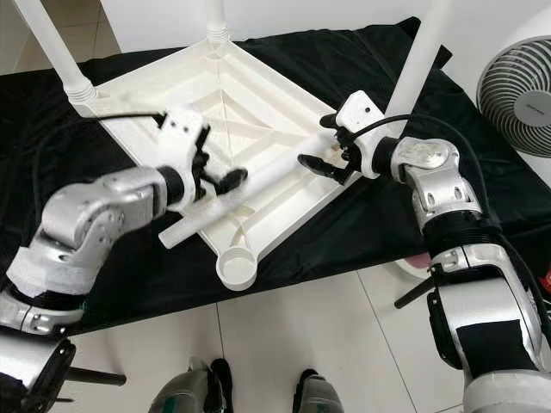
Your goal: Building children table
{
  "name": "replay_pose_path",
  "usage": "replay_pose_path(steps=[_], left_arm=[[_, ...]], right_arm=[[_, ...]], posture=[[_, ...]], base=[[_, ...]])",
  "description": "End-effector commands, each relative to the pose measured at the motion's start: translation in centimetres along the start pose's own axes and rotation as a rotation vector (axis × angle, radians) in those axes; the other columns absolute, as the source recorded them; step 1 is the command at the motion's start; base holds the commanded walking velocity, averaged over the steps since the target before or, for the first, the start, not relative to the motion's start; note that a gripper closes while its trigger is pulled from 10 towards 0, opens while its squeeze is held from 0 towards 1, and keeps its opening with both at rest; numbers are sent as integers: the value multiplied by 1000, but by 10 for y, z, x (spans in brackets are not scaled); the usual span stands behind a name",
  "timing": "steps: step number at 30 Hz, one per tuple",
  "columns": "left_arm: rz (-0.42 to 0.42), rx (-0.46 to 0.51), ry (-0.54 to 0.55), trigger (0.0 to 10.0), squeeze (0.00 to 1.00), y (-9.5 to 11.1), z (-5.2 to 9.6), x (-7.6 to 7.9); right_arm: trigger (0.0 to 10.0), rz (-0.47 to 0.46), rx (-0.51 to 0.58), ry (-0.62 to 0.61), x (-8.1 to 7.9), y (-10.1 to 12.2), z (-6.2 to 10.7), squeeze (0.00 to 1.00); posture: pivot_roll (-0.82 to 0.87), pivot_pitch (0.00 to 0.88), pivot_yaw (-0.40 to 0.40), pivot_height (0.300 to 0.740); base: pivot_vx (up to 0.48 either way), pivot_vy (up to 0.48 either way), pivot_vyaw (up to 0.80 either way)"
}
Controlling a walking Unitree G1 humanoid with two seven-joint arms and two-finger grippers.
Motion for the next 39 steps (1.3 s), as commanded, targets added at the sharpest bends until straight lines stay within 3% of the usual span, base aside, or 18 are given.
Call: replay_pose_path(steps=[1,6,10,11,17,18,20,21,33,39], left_arm=[[-35,25,-210,10000,0,-1,2,23],[-95,-77,-146,10000,0,-21,-7,18],[-158,-107,-109,10000,0,-27,-9,13],[-213,-123,-93,10000,0,-29,-10,11],[-251,-138,-73,10000,0,-32,-13,8],[-240,-138,-65,4941,0,-32,-14,7],[-229,-136,-57,4471,0,-32,-14,5],[-245,-137,-56,0,0,-32,-14,4],[-323,-130,-111,0,0,-33,-12,5],[-306,-61,-99,0,0,-13,-1,-12]], right_arm=[[10000,11,4,13,-1,2,-2,0],[10000,15,6,12,-1,3,-2,0],[10000,12,8,13,0,2,-1,0],[10000,11,13,9,0,2,-1,0],[10000,14,24,6,1,3,-1,0],[10000,15,25,4,1,3,-1,0],[10000,16,26,3,1,2,0,0],[10000,14,26,2,1,2,1,0],[10000,27,52,-17,5,8,4,0],[10000,77,44,0,0,8,4,0]], posture=[[-75,182,65,740],[-80,179,71,740],[-83,178,73,740],[-84,174,82,740],[-88,169,92,740],[-90,168,95,740],[-90,168,95,740],[-92,170,96,740],[-91,172,94,740],[-83,175,87,740]], base=[[0,0,0],[0,0,0],[0,0,0],[0,0,0],[0,0,0],[0,0,0],[0,0,0],[0,0,0],[0,0,0],[0,0,0]])
Point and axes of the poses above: a point about 5 cm out from each wrist's last joint towards the gripper, its own z axis pointing back from the gripper into the wrist, its own y axis along the axis of the wrist's last joint, x = y × z, the point moved 5 cm from there along -z, pointing out of the wrist towards the gripper, and after that the axes turned 12 degrees about -z, right-handed, at the moved point
